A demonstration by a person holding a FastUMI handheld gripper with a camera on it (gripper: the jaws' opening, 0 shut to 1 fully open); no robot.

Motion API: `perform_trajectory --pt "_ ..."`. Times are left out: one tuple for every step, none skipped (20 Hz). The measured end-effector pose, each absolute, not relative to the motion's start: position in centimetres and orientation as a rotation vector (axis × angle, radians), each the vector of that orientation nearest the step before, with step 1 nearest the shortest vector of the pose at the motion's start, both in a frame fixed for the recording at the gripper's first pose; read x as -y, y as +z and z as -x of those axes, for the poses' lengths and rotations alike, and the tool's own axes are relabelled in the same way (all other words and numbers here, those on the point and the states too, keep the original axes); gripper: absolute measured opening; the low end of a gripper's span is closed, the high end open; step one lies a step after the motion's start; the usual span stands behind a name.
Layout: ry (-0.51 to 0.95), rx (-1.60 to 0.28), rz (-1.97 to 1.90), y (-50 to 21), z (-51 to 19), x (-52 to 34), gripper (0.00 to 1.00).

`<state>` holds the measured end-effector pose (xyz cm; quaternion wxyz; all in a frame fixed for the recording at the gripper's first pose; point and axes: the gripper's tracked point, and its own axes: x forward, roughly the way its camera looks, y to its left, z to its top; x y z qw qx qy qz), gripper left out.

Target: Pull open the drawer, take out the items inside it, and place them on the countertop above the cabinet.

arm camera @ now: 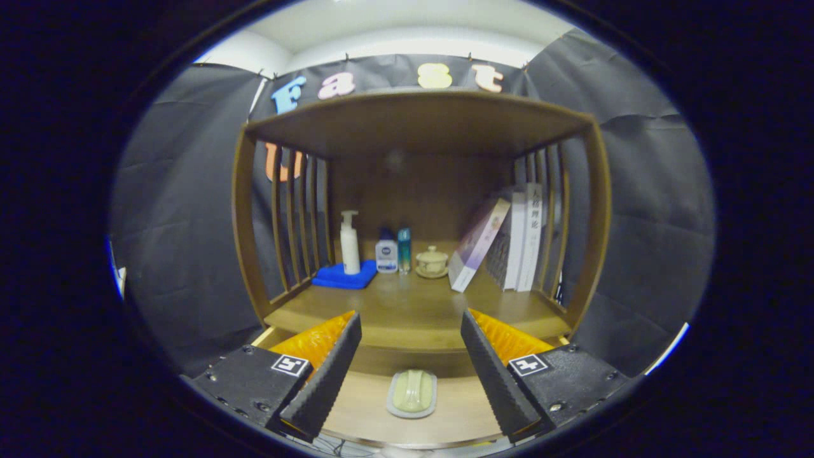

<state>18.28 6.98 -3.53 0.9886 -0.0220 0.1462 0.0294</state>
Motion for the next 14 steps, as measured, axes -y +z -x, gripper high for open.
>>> perform_trajectory --pt "0.068 -0.352 0.040 -4.3 -19.4 -7.4 0.99" --pt "0.082 -0.408 0.036 -5.3 -20.6 -8.0 0.99" --pt "0.082 -0.479 0.029 -6.5 -21.3 -8.2 0.99" --pt "0.090 -0.552 0.024 -8.1 -22.0 -8.4 1.00" --pt "0.090 -0.607 0.019 -9.3 -22.6 -8.6 1.00" --pt "0.086 -0.661 0.021 -10.5 -23.4 -8.4 0.99" --pt "0.080 -0.705 0.028 -11.5 -24.0 -7.9 0.98" --pt "0.074 -0.752 0.026 -12.7 -24.0 -7.7 0.95" --pt "0.067 -0.803 0.021 -13.9 -24.0 -7.5 0.94" --pt "0.068 -0.854 0.005 -15.3 -24.1 -7.4 0.92" --pt "0.067 -0.905 -0.015 -16.5 -24.1 -7.3 0.90" --pt "0.062 -0.956 -0.032 -17.5 -23.7 -7.2 0.86" --pt "0.063 -0.997 -0.040 -17.9 -23.3 -7.2 0.85" --pt "0.061 -1.027 -0.044 -18.4 -23.4 -7.2 0.84"
